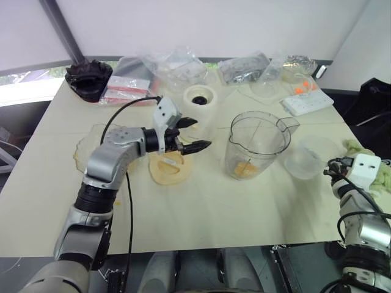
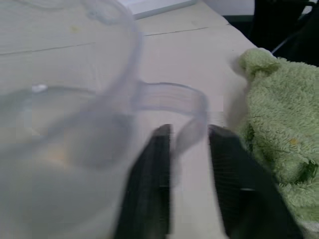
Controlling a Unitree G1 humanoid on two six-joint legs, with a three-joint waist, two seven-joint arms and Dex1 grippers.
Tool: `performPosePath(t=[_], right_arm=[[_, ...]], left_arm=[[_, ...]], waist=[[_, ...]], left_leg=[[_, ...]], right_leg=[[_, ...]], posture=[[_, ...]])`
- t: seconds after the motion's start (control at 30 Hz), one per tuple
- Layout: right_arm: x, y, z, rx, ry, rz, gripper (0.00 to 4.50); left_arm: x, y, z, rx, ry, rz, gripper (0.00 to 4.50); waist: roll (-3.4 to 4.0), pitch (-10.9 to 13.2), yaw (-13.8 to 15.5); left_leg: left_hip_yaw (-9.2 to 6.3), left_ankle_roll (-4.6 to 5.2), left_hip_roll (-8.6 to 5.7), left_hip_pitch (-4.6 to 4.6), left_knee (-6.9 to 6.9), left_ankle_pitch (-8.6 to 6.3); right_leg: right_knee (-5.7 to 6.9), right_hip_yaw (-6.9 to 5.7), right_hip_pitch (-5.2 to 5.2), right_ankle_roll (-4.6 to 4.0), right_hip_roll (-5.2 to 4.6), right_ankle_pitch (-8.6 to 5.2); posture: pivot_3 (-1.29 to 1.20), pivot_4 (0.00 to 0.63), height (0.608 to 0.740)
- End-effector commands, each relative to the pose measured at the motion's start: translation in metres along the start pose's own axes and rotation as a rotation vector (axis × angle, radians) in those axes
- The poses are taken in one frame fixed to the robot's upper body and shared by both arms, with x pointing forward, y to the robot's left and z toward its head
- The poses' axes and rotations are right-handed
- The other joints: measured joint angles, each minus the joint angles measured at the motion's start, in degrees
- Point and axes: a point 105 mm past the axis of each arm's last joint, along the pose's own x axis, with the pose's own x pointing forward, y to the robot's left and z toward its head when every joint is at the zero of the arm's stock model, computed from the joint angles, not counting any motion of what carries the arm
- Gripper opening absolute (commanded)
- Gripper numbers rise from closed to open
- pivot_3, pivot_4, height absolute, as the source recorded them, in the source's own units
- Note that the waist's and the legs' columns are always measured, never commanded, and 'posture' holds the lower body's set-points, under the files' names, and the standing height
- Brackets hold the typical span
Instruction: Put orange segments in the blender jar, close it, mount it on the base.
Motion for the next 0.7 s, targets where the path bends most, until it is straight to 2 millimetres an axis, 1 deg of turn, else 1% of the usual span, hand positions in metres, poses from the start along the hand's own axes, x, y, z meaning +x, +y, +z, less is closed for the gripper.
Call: performPosePath(t=[0.03,0.23,0.33,0.4,0.47,0.53,0.7], right_arm=[[0.000,-0.010,0.009,0.018,-0.041,-0.046,0.03],[-0.001,-0.001,0.007,0.053,-0.041,-0.008,0.03],[-0.002,0.003,0.008,0.159,-0.056,-0.002,0.03],[-0.003,0.006,0.016,0.251,-0.095,0.000,0.03],[-0.004,0.009,0.027,0.335,-0.150,0.012,0.03],[-0.006,0.012,0.037,0.384,-0.194,0.027,0.03],[-0.009,0.014,0.060,0.376,-0.277,0.051,0.03]], left_arm=[[0.002,-0.001,0.014,0.051,-0.030,-0.008,4.50],[0.001,-0.001,0.013,0.051,-0.028,-0.004,4.50],[0.001,-0.001,0.012,0.051,-0.027,-0.003,4.50],[0.000,-0.001,0.012,0.051,-0.027,-0.004,4.50],[0.000,0.000,0.011,0.051,-0.027,-0.003,4.50],[-0.001,0.000,0.011,0.051,-0.027,-0.003,4.50],[-0.001,-0.001,0.010,0.048,-0.027,-0.006,4.50]], waist=[[0.00,0.0,0.1],[0.00,0.0,-0.1],[0.00,0.0,-0.2],[0.00,0.0,-0.2],[0.02,0.0,-0.5],[0.08,0.0,-0.5],[0.32,0.1,-0.4]], left_leg=[[0.00,0.00,0.00,0.01,0.00,0.00],[-0.03,0.00,-0.01,0.03,0.00,0.00],[-0.04,0.00,0.01,0.05,0.00,0.00],[-0.06,0.00,0.01,0.06,0.00,0.00],[-0.12,0.00,0.03,0.08,0.00,0.00],[-0.13,0.00,0.03,0.08,-0.01,0.00],[-0.10,0.00,0.01,0.06,-0.02,0.00]], right_leg=[[0.00,0.00,0.03,0.00,0.00,0.00],[0.00,-0.01,0.07,0.00,0.01,0.00],[0.01,-0.01,0.07,0.00,0.02,0.00],[0.03,-0.01,0.07,0.00,0.02,0.00],[0.04,0.02,0.06,0.00,0.02,0.00],[0.05,0.03,0.04,0.00,0.02,0.00],[0.07,0.07,-0.02,0.05,0.01,0.02]], posture=[[0.00,0.150,0.740],[0.00,0.150,0.740],[0.00,0.150,0.740],[0.00,0.150,0.740],[0.00,0.150,0.740],[0.00,0.150,0.740],[0.00,0.150,0.740]])
